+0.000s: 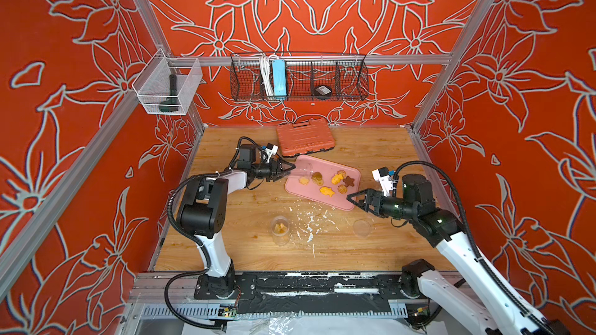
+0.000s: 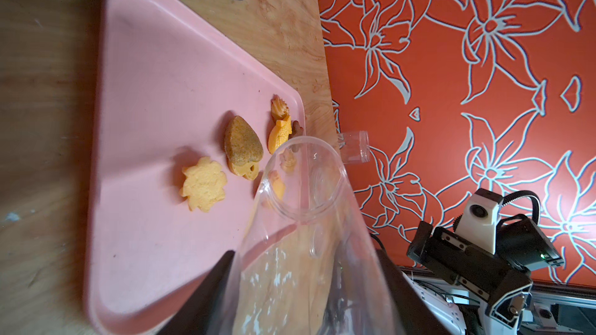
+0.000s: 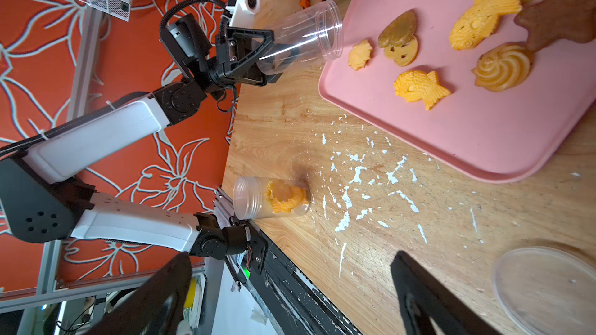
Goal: Pour the cookies out of the jar
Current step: Pour the cookies in the jar onto the tray, then place the jar at the center of the board.
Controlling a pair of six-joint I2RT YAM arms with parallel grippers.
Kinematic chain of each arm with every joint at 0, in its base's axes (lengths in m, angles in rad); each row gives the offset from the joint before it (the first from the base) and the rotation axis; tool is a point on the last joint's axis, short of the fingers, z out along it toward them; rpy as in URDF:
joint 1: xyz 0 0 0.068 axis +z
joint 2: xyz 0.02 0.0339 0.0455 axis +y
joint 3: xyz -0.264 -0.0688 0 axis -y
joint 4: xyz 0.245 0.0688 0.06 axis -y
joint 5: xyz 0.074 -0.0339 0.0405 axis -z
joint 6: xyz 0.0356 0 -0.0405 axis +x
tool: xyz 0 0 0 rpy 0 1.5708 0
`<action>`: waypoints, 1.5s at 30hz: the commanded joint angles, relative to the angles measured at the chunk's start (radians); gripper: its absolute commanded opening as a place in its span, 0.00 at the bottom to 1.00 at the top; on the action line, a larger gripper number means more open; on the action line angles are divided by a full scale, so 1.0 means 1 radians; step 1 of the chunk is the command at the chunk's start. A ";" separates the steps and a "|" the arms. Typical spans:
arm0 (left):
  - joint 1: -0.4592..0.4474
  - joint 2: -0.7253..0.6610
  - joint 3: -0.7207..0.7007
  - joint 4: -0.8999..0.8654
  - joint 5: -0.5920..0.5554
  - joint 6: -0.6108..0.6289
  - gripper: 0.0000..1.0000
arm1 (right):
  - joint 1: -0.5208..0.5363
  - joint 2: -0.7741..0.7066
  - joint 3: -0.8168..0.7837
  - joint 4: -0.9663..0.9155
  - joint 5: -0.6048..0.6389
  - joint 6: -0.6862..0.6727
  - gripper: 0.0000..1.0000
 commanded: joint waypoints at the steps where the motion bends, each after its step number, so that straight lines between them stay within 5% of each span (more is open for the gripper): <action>1: -0.030 -0.081 0.021 -0.005 0.028 -0.005 0.59 | -0.007 0.026 0.054 -0.030 0.010 -0.034 0.99; 12: -0.076 -0.308 -0.062 0.166 0.079 -0.233 0.59 | -0.007 0.098 0.154 0.056 -0.104 0.011 0.98; 24: -0.158 -0.562 -0.256 0.449 0.081 -0.559 0.61 | -0.005 0.153 0.175 0.364 -0.315 0.227 0.99; 45: -0.290 -0.607 -0.243 0.535 0.075 -0.644 0.63 | 0.112 0.214 0.210 0.466 -0.373 0.287 0.97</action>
